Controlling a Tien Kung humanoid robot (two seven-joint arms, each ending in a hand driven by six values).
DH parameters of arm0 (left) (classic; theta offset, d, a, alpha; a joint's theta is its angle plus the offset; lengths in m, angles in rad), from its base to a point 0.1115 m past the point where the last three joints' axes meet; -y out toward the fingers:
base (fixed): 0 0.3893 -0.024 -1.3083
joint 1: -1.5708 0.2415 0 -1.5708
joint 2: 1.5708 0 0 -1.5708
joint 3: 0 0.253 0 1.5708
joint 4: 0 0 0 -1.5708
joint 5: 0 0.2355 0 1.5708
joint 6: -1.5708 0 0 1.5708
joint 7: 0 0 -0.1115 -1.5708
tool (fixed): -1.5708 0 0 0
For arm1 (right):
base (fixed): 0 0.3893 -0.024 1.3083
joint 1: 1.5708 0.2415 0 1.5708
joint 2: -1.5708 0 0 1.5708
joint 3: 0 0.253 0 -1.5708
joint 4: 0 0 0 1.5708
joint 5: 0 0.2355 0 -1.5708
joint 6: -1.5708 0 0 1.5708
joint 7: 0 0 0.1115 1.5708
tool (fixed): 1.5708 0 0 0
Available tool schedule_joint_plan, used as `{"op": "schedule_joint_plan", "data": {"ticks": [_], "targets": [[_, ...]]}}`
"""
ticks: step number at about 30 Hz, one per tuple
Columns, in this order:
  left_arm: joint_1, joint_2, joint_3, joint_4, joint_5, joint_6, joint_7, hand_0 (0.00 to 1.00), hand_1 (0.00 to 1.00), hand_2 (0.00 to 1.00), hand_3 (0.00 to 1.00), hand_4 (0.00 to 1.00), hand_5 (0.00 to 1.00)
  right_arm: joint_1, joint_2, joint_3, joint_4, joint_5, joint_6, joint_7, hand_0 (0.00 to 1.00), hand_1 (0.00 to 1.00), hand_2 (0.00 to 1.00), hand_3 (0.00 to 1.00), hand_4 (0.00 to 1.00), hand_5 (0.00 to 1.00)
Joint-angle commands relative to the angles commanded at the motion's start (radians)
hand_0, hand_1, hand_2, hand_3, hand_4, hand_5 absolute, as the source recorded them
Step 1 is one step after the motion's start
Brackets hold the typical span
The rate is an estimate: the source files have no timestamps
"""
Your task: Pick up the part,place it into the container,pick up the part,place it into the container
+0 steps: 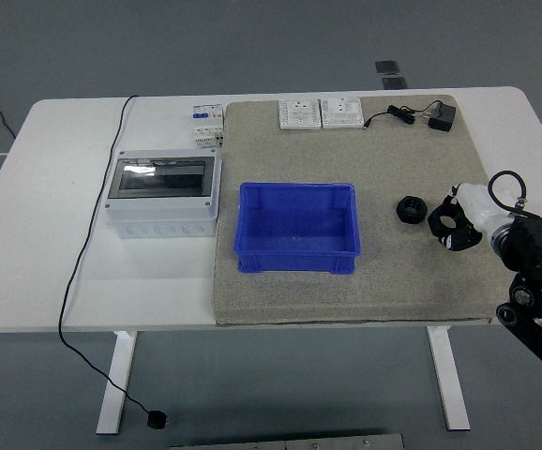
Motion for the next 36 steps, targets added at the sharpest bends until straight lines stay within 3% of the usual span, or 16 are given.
{"op": "schedule_joint_plan", "data": {"ticks": [3,4,6,9,10,11,15,16,17,21,22,27,28,33,34,36], "targets": [[0.002,-0.001,0.0,0.0,-0.003,0.001,0.0,0.715,0.594,0.713,0.584,0.613,0.508,0.02,-0.005,-0.008,0.033,0.023,-0.011,0.018,0.388,0.434,0.586,0.498,0.529,0.058],[0.003,-0.001,0.0,0.0,-0.005,0.001,-0.001,0.715,0.594,0.713,0.585,0.616,0.509,0.035,-0.002,-0.021,0.049,0.033,-0.02,0.03,0.325,0.409,0.588,0.493,0.527,0.058],[0.004,0.0,-0.004,0.0,0.001,0.001,0.0,0.715,0.594,0.713,0.585,0.616,0.509,0.072,0.02,-0.061,0.058,0.049,-0.045,0.056,0.325,0.409,0.588,0.493,0.527,0.058],[0.0,0.0,-0.015,0.0,0.023,-0.001,0.002,0.715,0.594,0.713,0.585,0.616,0.509,0.138,0.077,-0.139,0.032,0.059,-0.068,0.096,0.325,0.409,0.588,0.493,0.527,0.058],[-0.001,-0.001,-0.016,0.0,0.025,-0.001,0.003,0.715,0.594,0.713,0.585,0.616,0.509,0.16,0.098,-0.167,0.018,0.061,-0.071,0.109,0.305,0.314,0.584,0.494,0.522,0.06],[-0.001,-0.001,-0.015,0.0,0.025,-0.001,0.002,0.715,0.594,0.713,0.585,0.616,0.509,0.184,0.118,-0.196,0.005,0.063,-0.074,0.12,0.305,0.314,0.584,0.494,0.522,0.06],[-0.002,0.001,-0.012,0.0,0.019,0.0,0.002,0.715,0.594,0.713,0.585,0.616,0.509,0.245,0.153,-0.28,-0.045,0.052,-0.074,0.139,0.305,0.314,0.584,0.494,0.522,0.06],[-0.002,0.002,-0.011,0.0,0.017,0.0,0.001,0.715,0.594,0.713,0.585,0.616,0.509,0.258,0.159,-0.304,-0.061,0.047,-0.073,0.141,0.294,0.248,0.582,0.492,0.523,0.059],[-0.003,0.003,-0.01,0.0,0.014,0.0,0.001,0.715,0.594,0.713,0.585,0.616,0.509,0.269,0.165,-0.327,-0.076,0.042,-0.071,0.143,0.294,0.248,0.582,0.492,0.523,0.059],[-0.004,0.004,-0.01,0.0,0.013,0.001,0.001,0.715,0.594,0.713,0.585,0.616,0.509,0.297,0.179,-0.4,-0.105,0.032,-0.053,0.13,0.294,0.248,0.582,0.492,0.523,0.059],[-0.004,0.004,-0.01,0.0,0.014,0.001,0.001,0.716,0.594,0.713,0.585,0.616,0.511,0.305,0.182,-0.421,-0.106,0.03,-0.044,0.123,0.266,0.22,0.594,0.615,0.554,0.077],[-0.004,0.006,-0.011,0.0,0.015,0.001,0.003,0.716,0.594,0.713,0.585,0.616,0.511,0.334,0.193,-0.478,-0.104,0.036,-0.019,0.1,0.266,0.22,0.594,0.615,0.554,0.077],[-0.004,0.006,-0.011,0.0,0.015,0.001,0.002,0.716,0.592,0.713,0.586,0.616,0.508,0.339,0.196,-0.485,-0.104,0.039,-0.017,0.095,0.221,0.207,0.648,0.649,0.698,0.157],[-0.003,0.006,-0.009,0.0,0.015,0.003,0.0,0.716,0.592,0.713,0.586,0.616,0.508,0.355,0.204,-0.498,-0.109,0.045,-0.001,0.063,0.221,0.207,0.648,0.649,0.698,0.157],[-0.003,0.006,-0.009,0.0,0.014,0.004,0.0,0.716,0.591,0.711,0.585,0.616,0.509,0.357,0.204,-0.498,-0.111,0.045,0.005,0.054,0.209,0.203,0.689,0.663,0.76,0.201],[-0.003,0.007,-0.009,0.0,0.014,0.004,-0.001,0.716,0.591,0.711,0.585,0.616,0.509,0.36,0.205,-0.497,-0.114,0.045,0.015,0.038,0.209,0.203,0.689,0.663,0.76,0.201]]}}
